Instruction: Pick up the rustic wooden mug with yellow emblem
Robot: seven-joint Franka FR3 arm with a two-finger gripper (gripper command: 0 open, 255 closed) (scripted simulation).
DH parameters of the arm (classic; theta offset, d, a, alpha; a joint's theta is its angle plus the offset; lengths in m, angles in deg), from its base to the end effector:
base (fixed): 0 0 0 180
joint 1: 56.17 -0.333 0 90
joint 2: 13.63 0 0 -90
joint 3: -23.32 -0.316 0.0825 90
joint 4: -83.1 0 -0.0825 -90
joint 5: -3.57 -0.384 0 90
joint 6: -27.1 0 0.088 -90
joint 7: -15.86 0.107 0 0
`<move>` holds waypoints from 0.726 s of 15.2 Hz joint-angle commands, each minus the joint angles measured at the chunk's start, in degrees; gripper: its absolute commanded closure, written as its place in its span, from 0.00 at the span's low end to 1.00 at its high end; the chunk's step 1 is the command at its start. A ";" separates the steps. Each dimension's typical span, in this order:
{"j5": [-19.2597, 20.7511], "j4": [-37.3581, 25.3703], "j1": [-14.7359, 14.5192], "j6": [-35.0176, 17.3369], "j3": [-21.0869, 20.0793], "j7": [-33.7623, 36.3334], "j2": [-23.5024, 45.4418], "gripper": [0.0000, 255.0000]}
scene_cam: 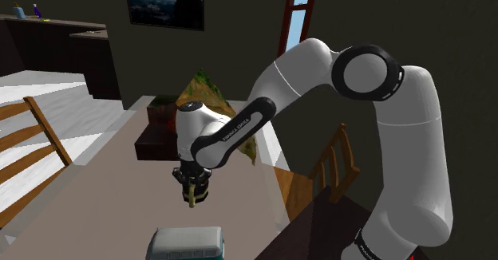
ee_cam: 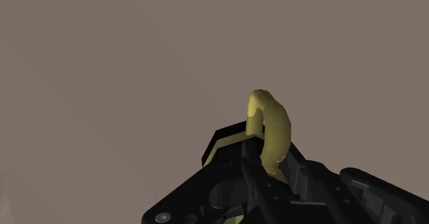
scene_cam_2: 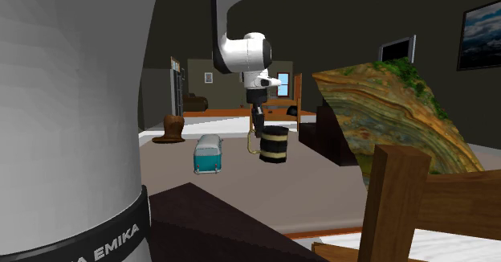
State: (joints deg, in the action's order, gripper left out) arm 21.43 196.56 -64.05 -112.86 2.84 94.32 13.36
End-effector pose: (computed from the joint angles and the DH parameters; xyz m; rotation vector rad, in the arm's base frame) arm 0.5450 0.2849 0.2429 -2.9610 1.0410 -0.0888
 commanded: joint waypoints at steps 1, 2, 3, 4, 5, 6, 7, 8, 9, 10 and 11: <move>-0.64 -0.05 0.26 1.07 -0.45 -0.40 -1.14 1.00; -0.97 -0.10 0.41 1.63 -0.66 -0.63 -1.69 1.00; -1.30 -0.16 0.56 2.19 -0.86 -0.87 -2.23 1.00; -1.63 -0.23 0.70 2.76 -1.06 -1.11 -2.76 1.00; -1.96 -0.31 0.84 3.33 -1.25 -1.34 -3.29 1.00; -2.29 -0.41 0.97 3.91 -1.44 -1.57 -3.81 1.00; -2.61 -0.52 1.10 4.49 -1.62 -1.80 -4.32 1.00; -2.93 -0.64 1.23 5.08 -1.79 -2.03 -4.83 1.00; -3.25 -0.77 1.34 5.67 -1.96 -2.26 -5.32 1.00; -3.56 -0.92 1.46 6.26 -2.12 -2.49 -5.81 1.00; -3.88 -1.09 1.57 6.86 -2.27 -2.71 -6.30 1.00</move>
State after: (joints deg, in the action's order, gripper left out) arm 17.85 195.65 -62.63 -106.54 0.70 91.88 7.54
